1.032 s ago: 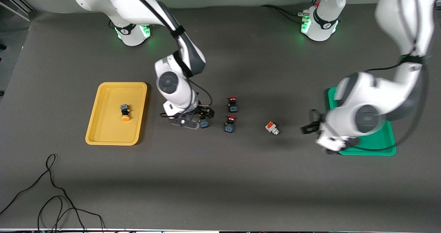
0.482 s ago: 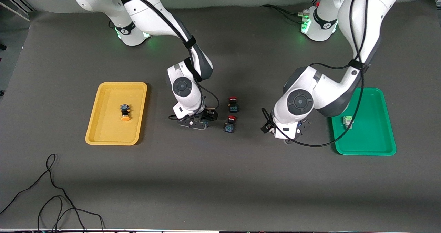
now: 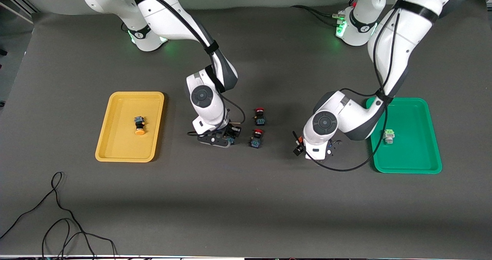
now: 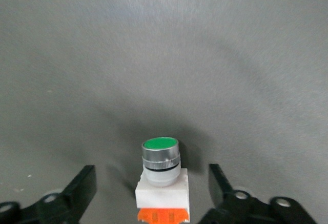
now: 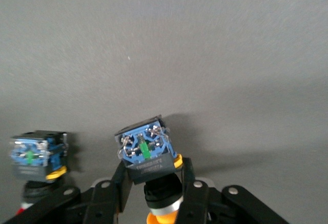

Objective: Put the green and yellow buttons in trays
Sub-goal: 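Grasp the orange-base button with the left gripper while the right gripper grasps yellow, then release the orange-base button with the left gripper while the right gripper releases yellow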

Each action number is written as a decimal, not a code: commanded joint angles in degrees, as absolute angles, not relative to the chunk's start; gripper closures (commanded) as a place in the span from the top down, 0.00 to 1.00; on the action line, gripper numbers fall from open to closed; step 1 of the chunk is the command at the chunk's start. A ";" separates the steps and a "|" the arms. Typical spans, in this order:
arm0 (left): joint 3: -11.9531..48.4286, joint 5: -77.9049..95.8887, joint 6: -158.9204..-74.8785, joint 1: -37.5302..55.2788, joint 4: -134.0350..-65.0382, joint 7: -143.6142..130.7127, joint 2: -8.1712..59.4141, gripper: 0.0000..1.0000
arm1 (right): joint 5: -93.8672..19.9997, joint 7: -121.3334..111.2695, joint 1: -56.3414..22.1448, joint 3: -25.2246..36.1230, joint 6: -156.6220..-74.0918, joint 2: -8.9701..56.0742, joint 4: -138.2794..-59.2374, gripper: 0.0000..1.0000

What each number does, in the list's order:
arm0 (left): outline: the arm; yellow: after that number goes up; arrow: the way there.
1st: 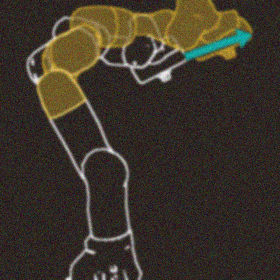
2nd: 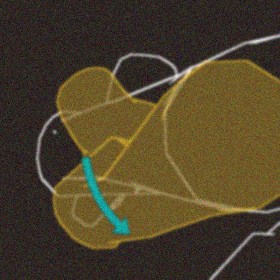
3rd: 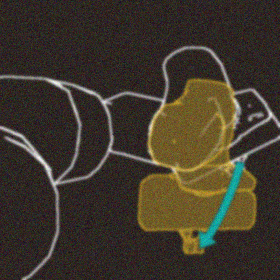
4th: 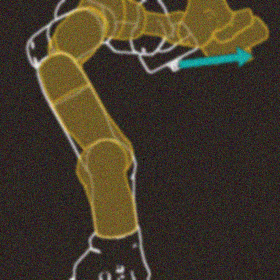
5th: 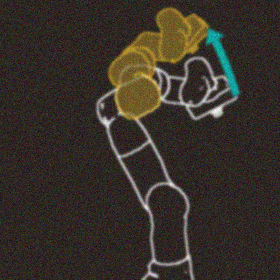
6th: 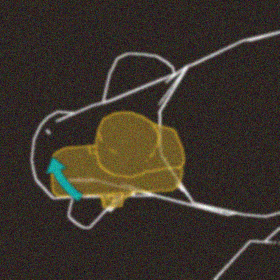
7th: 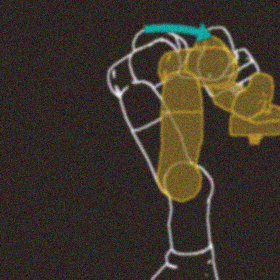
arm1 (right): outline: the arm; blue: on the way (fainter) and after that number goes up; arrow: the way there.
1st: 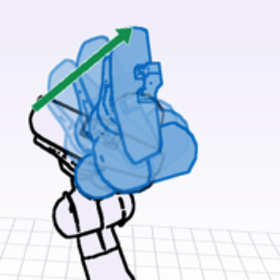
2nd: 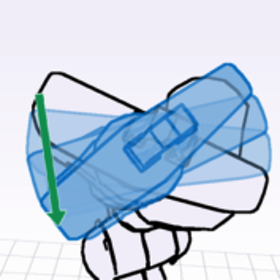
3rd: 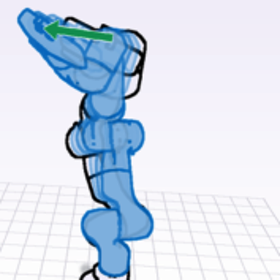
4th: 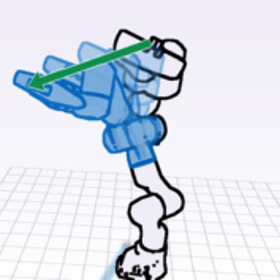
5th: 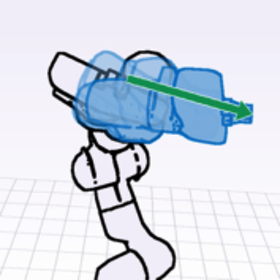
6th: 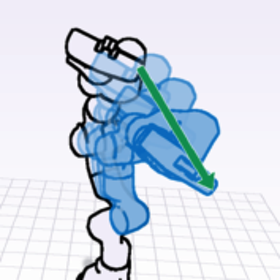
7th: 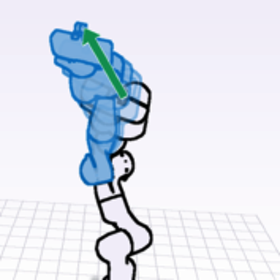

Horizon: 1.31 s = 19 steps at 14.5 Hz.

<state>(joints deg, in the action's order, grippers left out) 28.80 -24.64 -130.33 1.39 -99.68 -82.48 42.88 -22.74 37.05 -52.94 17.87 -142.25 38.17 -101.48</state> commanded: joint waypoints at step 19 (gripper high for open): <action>30.41 -12.80 -88.41 -30.82 -88.76 -6.46 22.15 0.05 | -14.85 -19.86 -53.00 60.91 -127.66 13.17 -127.68 0.00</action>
